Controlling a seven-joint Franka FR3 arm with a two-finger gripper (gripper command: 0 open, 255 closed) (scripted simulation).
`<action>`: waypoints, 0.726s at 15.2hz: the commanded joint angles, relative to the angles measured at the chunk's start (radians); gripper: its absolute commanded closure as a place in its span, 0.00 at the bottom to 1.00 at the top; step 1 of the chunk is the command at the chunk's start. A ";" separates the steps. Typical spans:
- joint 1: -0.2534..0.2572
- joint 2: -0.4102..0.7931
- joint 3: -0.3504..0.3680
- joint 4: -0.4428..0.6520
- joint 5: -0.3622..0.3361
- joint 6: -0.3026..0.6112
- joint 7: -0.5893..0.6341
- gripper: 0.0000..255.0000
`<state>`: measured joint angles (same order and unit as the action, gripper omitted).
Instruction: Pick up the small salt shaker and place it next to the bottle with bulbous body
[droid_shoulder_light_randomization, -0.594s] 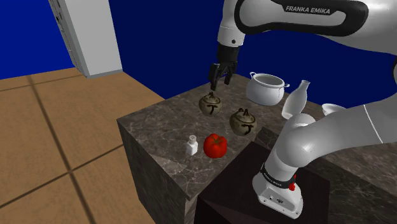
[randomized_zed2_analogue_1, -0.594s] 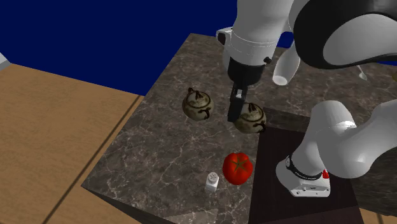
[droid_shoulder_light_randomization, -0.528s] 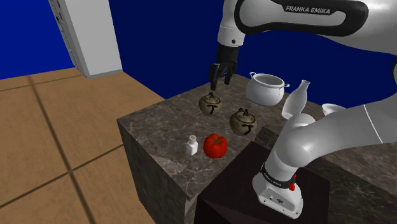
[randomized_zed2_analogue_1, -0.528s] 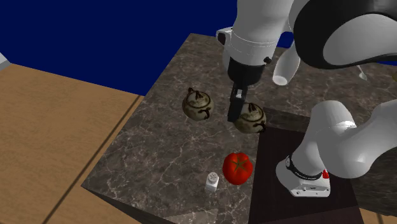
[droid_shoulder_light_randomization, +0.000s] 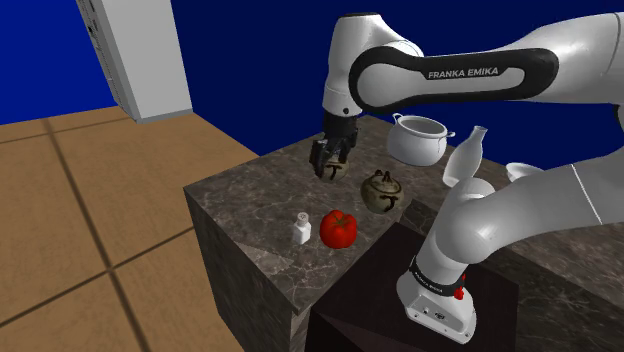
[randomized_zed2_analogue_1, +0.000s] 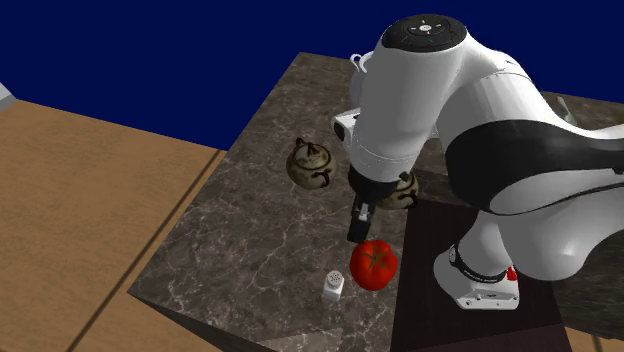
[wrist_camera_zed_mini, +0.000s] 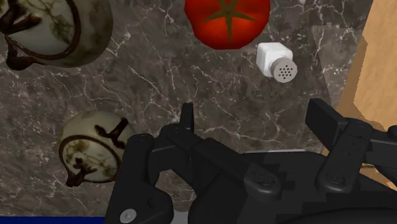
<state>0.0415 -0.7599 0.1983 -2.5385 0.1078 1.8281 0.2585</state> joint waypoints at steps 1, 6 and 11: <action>0.010 0.018 0.046 -0.040 0.012 0.064 0.042 0.00; 0.028 0.097 0.162 -0.121 0.029 0.230 0.147 0.00; 0.019 0.226 0.287 -0.162 0.018 0.398 0.267 0.00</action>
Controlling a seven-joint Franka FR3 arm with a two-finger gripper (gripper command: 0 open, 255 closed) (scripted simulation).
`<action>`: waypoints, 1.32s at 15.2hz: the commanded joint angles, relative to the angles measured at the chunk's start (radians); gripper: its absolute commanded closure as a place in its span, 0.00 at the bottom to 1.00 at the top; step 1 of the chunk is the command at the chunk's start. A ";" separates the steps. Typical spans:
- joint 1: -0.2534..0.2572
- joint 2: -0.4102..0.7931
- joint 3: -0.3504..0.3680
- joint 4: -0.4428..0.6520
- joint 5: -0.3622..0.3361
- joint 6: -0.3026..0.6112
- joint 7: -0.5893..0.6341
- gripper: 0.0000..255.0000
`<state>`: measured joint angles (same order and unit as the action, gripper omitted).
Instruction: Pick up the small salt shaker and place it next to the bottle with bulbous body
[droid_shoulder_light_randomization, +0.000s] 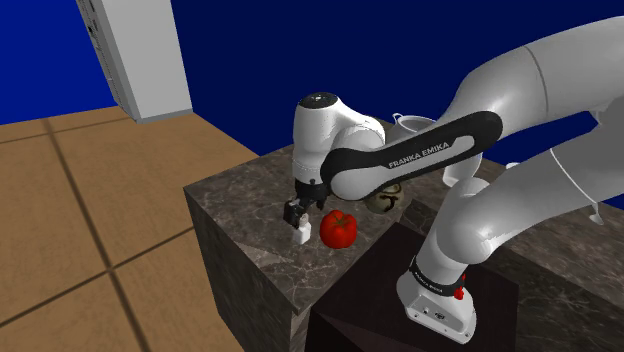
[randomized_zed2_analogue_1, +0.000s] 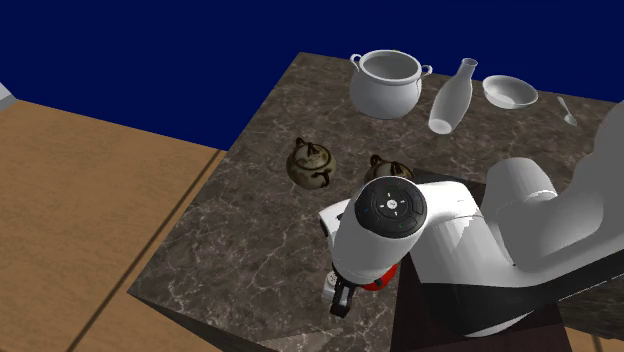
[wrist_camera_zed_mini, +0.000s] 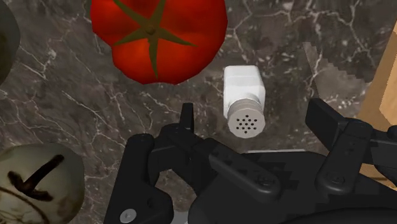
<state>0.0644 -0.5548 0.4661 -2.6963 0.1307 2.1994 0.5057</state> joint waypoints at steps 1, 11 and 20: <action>-0.006 0.030 0.022 -0.012 -0.007 0.044 0.022 0.00; -0.029 0.102 0.047 -0.056 -0.024 0.159 0.038 0.00; -0.029 0.103 0.047 -0.056 -0.024 0.159 0.038 1.00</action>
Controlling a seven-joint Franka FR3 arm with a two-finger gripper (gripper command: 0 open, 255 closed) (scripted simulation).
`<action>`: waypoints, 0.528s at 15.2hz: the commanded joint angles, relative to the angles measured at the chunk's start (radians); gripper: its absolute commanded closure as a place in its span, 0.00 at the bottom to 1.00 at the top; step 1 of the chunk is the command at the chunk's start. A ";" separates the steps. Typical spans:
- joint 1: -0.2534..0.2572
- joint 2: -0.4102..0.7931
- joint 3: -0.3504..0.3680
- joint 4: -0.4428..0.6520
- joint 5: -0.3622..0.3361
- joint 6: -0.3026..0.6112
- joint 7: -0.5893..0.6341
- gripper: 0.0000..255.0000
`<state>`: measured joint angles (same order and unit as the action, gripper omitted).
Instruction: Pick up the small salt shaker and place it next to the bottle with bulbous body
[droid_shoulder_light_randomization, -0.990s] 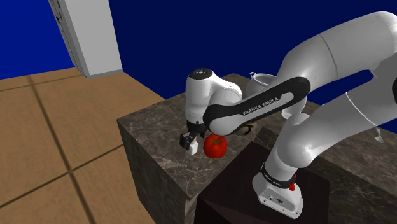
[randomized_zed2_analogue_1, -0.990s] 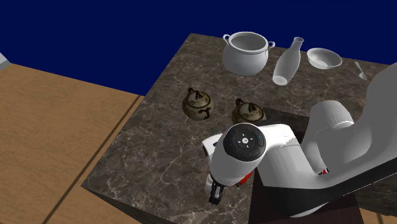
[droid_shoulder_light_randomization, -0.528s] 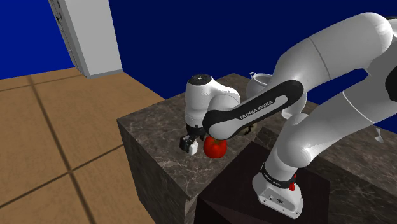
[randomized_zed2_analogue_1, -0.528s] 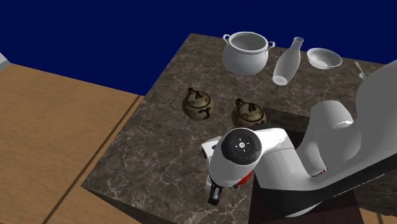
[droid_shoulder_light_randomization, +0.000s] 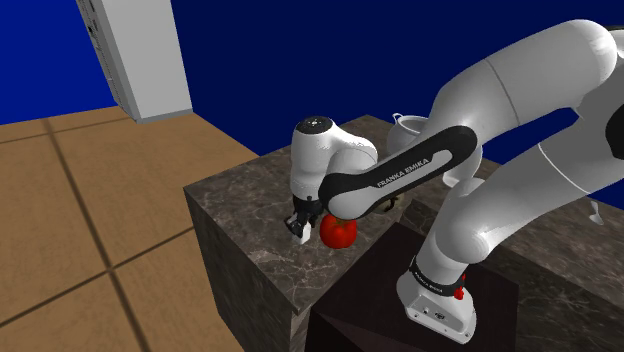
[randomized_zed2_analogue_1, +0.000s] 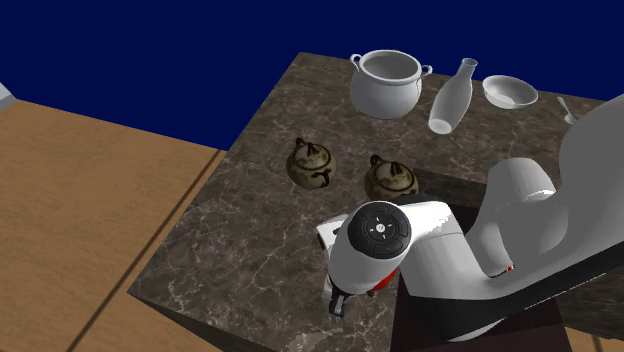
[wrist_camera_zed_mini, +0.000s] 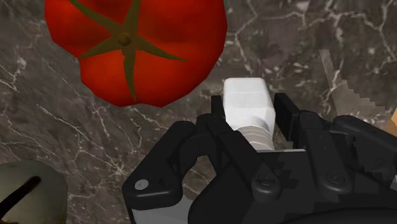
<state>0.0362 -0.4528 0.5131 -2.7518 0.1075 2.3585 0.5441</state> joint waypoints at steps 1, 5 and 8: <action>0.000 0.000 0.000 -0.001 0.000 0.000 0.000 1.00; -0.001 0.000 0.000 -0.001 0.000 0.000 0.000 1.00; 0.008 -0.034 -0.015 0.019 0.007 -0.053 -0.013 1.00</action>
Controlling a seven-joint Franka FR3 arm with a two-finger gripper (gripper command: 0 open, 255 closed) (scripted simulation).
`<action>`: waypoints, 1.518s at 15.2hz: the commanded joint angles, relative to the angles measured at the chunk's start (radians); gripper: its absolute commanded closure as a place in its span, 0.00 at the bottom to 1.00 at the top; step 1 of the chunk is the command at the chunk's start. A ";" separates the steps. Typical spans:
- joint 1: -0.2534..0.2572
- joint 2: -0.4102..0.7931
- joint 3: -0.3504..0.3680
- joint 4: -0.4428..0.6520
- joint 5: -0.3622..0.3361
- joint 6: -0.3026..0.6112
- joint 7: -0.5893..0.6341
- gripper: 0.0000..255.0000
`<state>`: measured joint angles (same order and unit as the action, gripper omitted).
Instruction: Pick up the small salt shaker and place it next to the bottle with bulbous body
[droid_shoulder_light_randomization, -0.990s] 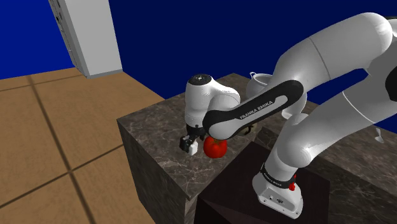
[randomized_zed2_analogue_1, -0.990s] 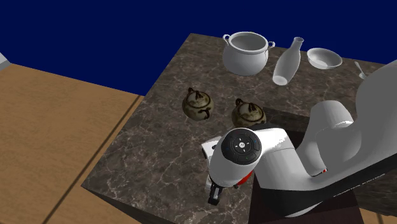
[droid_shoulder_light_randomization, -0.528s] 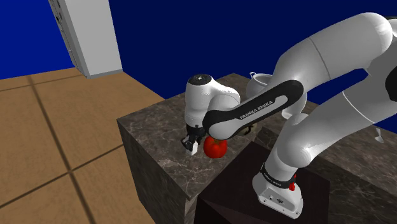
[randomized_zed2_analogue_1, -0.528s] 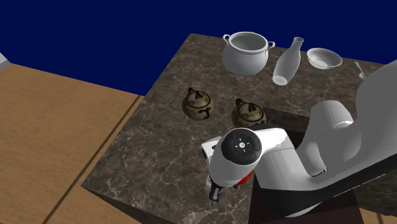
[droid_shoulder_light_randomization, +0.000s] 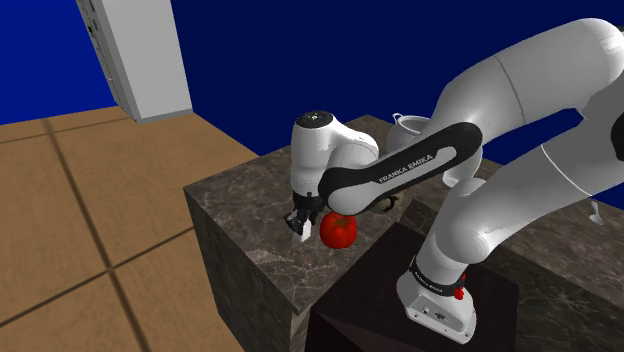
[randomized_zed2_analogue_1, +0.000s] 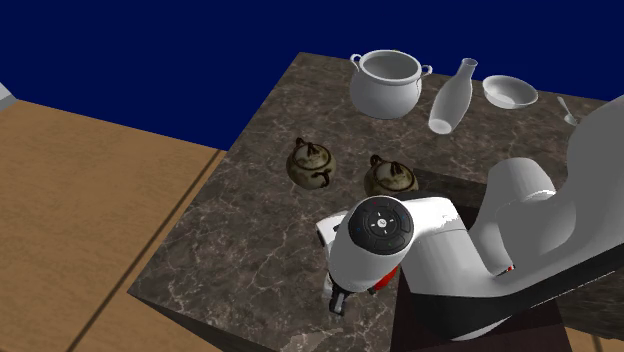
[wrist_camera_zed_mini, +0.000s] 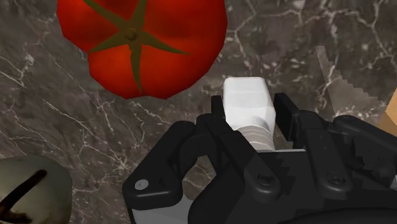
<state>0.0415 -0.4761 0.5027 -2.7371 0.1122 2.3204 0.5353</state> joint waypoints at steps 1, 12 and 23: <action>0.005 -0.021 -0.009 0.011 0.004 -0.032 -0.008 1.00; 0.018 -0.113 -0.055 0.101 0.008 -0.212 -0.040 1.00; 0.017 -0.163 -0.090 0.216 -0.002 -0.375 -0.061 1.00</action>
<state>0.0604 -0.6398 0.4140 -2.5328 0.1120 1.9570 0.4754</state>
